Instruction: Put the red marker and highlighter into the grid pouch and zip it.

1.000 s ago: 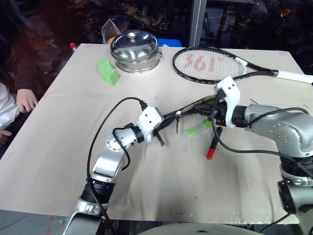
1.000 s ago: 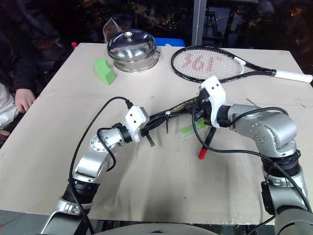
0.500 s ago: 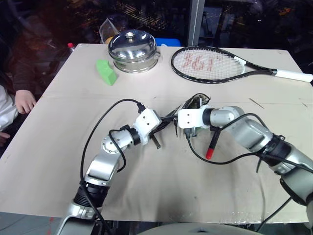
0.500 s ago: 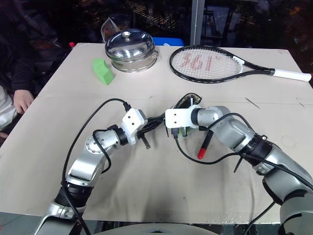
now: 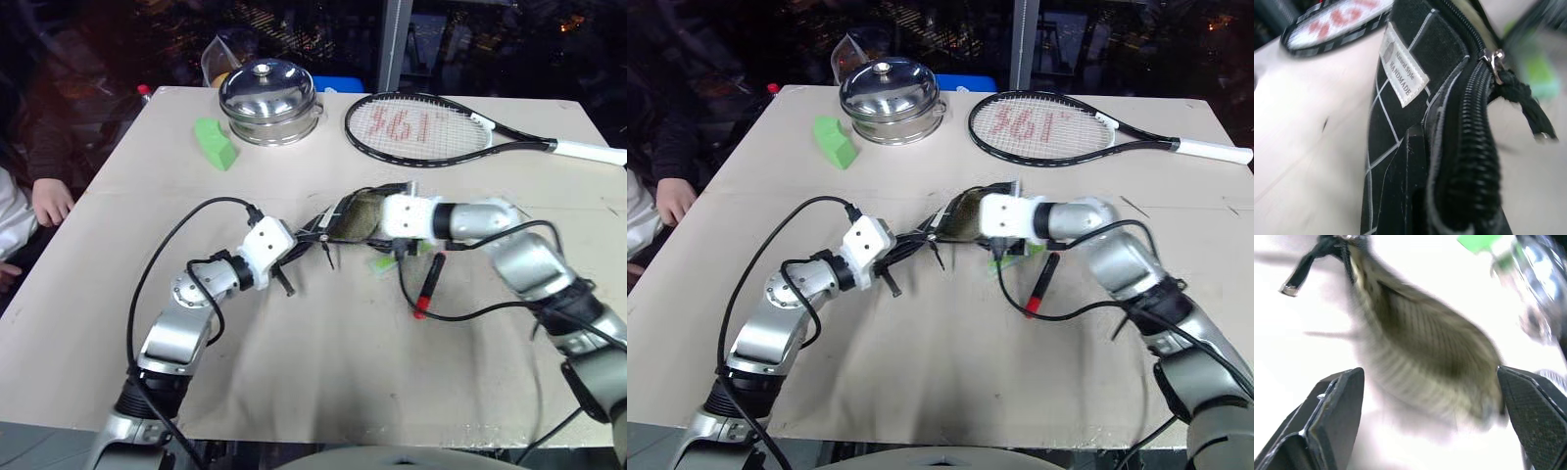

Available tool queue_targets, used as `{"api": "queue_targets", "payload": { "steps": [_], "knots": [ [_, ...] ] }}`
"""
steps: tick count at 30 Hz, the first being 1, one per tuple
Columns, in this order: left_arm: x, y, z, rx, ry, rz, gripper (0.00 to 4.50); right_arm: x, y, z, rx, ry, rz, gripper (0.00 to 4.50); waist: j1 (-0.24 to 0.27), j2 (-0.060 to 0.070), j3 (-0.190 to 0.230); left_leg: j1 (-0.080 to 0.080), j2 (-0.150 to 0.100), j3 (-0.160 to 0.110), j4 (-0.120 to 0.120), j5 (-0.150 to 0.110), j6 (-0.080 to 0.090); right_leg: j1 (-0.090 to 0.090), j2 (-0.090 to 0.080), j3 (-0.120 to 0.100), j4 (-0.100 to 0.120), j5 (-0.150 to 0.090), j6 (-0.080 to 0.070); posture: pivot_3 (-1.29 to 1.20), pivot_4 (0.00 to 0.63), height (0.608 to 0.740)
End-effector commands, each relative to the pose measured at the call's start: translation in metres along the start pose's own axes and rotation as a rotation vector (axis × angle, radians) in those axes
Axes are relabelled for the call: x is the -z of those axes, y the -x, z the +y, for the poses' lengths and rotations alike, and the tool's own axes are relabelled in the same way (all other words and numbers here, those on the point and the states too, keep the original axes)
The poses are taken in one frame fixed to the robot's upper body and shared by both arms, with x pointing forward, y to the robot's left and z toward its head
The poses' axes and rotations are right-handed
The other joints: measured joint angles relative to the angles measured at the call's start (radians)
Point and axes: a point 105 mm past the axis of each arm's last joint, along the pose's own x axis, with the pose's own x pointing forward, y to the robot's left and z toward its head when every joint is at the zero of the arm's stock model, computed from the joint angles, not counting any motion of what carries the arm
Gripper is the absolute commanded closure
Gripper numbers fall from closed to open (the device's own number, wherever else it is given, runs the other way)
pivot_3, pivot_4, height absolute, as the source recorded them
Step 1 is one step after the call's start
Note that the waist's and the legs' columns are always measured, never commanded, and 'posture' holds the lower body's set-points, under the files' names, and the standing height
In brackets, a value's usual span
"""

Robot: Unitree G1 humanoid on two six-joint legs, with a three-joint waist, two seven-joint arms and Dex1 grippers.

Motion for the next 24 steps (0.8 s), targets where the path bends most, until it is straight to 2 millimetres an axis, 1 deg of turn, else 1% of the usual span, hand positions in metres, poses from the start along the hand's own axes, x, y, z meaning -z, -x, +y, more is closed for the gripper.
{"api": "queue_targets", "payload": {
  "steps": [1,2,3,5,8,12,15,16,17,18,20,23,24],
  "knots": [
    [-0.003,0.008,0.011,-0.020,-0.020,-0.012,4.50,-0.018,0.025,0.007,-0.055,-0.080,-0.049,0.08,-0.001,0.000,0.000,0.001,0.000,0.000,0.000,0.000,0.000,0.000,0.000,0.000,0.000,0.000,0.000,0.00,0.150,0.740],
    [-0.002,0.009,0.012,-0.022,-0.021,-0.010,4.50,-0.014,0.029,0.012,-0.077,-0.092,-0.030,0.08,0.000,0.000,0.000,0.001,0.000,0.000,0.000,0.000,0.001,0.000,0.000,0.000,0.000,0.000,0.000,0.00,0.150,0.740],
    [-0.001,0.010,0.014,-0.022,-0.022,-0.008,4.50,-0.005,0.030,0.017,-0.100,-0.079,0.009,0.08,-0.001,0.000,0.000,0.001,0.000,0.000,0.000,-0.001,0.001,0.000,0.000,0.000,0.000,0.000,0.000,0.00,0.150,0.740],
    [-0.001,0.011,0.015,-0.015,-0.024,-0.007,4.50,0.011,0.025,0.024,-0.134,-0.056,0.072,0.08,-0.004,0.000,0.000,0.001,0.000,0.000,0.000,-0.001,0.001,0.000,0.000,0.000,0.000,0.000,0.000,0.00,0.150,0.740],
    [-0.004,0.011,0.012,0.011,-0.031,-0.016,4.50,0.029,0.011,0.027,-0.191,-0.099,0.094,0.08,-0.005,0.000,0.000,0.001,0.000,0.001,0.000,-0.001,0.001,0.000,0.000,0.000,0.000,0.000,0.000,0.00,0.150,0.740],
    [-0.010,0.010,0.004,0.042,-0.034,-0.036,4.50,0.060,-0.009,0.030,-0.331,-0.116,0.165,0.08,-0.004,0.000,0.001,0.001,0.000,0.001,0.000,0.000,0.001,0.000,0.001,0.001,0.000,0.000,0.000,0.00,0.150,0.740],
    [-0.013,0.013,-0.001,0.045,-0.034,-0.042,4.50,0.077,-0.018,0.031,-0.431,-0.103,0.216,0.08,-0.003,0.000,0.001,0.001,-0.001,0.002,0.000,0.000,0.001,0.000,0.001,0.001,0.000,0.000,0.000,0.00,0.150,0.740],
    [-0.014,0.014,-0.003,0.045,-0.033,-0.043,4.50,0.081,-0.020,0.031,-0.457,-0.107,0.233,0.62,-0.004,-0.001,0.001,0.001,0.000,0.003,0.000,0.000,0.001,0.000,0.001,0.002,0.000,0.000,0.000,0.00,0.150,0.740],
    [-0.015,0.016,-0.005,0.044,-0.031,-0.042,4.50,0.081,-0.022,0.029,-0.477,-0.109,0.239,0.91,-0.005,-0.001,0.001,0.001,0.000,0.003,0.001,0.000,0.001,0.000,0.001,0.002,0.000,0.000,0.000,0.00,0.150,0.740],
    [-0.015,0.018,-0.007,0.041,-0.028,-0.042,4.50,0.081,-0.024,0.026,-0.490,-0.112,0.240,1.34,-0.008,-0.001,0.000,0.001,0.000,0.003,0.001,0.000,0.001,0.000,0.001,0.002,0.000,0.000,0.000,0.00,0.150,0.740],
    [-0.015,0.021,-0.008,0.027,-0.018,-0.038,4.50,0.076,-0.023,0.023,-0.513,-0.114,0.220,2.23,-0.009,-0.001,0.001,0.003,0.000,0.003,0.001,0.000,0.001,0.000,0.001,0.003,0.003,0.000,0.000,0.00,0.150,0.740],
    [-0.013,0.023,-0.006,-0.002,-0.001,-0.029,4.50,0.063,-0.018,0.015,-0.493,-0.108,0.174,3.66,-0.005,-0.001,0.001,0.004,0.000,0.003,0.003,0.000,0.000,0.000,0.001,0.003,0.005,0.000,0.000,0.00,0.150,0.740],
    [-0.011,0.023,-0.005,-0.012,0.004,-0.026,4.50,0.057,-0.015,0.011,-0.470,-0.097,0.156,3.75,-0.004,0.000,0.001,0.004,0.000,0.002,0.003,0.001,0.000,0.000,0.001,0.002,0.005,0.000,0.000,0.00,0.150,0.740]
  ]
}}
